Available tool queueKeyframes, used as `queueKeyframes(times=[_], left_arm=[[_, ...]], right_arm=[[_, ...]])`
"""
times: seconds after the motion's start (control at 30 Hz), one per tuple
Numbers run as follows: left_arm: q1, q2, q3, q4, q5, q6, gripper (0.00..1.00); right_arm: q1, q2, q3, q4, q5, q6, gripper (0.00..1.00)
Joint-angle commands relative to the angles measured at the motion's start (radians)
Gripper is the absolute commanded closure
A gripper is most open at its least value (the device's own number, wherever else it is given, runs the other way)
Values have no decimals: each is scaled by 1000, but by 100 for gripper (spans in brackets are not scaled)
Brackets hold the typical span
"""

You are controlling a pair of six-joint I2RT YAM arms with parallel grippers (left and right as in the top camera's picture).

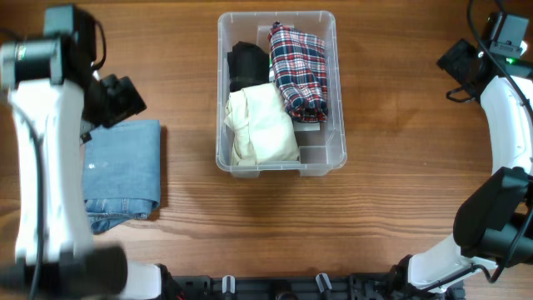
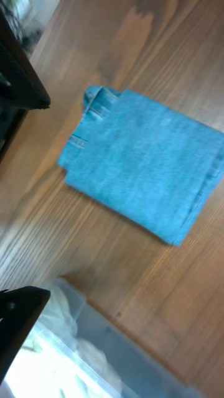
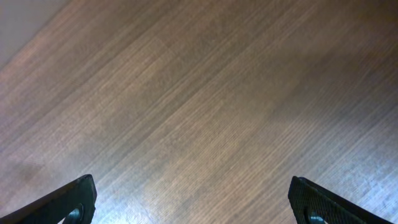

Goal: Pack container
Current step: 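Lower the left gripper onto the blue jeans and grasp their edge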

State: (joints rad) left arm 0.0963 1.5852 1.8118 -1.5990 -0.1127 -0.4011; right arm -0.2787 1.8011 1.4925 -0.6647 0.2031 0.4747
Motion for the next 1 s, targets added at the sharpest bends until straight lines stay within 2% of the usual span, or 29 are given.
queueKeyframes(times=[0.0, 0.03, 0.07, 0.17, 0.3, 0.5, 0.7, 0.83, 0.97], left_arm=[[-31, -273, -258, 135, 39, -42, 10], [-37, -331, -327, 185, 63, -48, 10], [-40, -432, -443, 273, 101, -53, 0], [-40, -613, -673, 404, 117, -52, 0], [-40, -690, -838, 406, 117, -70, 0], [-37, -555, -855, 411, 63, -277, 0], [-37, -359, -855, 491, 47, -518, 0], [-20, -283, -861, 496, -138, -730, 1], [39, -278, -900, 501, -193, -832, 4]], right_arm=[[3, 12, -1, 2, 6, 15, 0], [3, 12, -1, 2, 6, 15, 0], [3, 12, -1, 2, 6, 15, 0], [3, 12, -1, 2, 6, 15, 0], [3, 12, -1, 2, 6, 15, 0], [3, 12, -1, 2, 6, 15, 0], [3, 12, -1, 2, 6, 15, 0], [3, 12, -1, 2, 6, 15, 0], [3, 12, -1, 2, 6, 15, 0]])
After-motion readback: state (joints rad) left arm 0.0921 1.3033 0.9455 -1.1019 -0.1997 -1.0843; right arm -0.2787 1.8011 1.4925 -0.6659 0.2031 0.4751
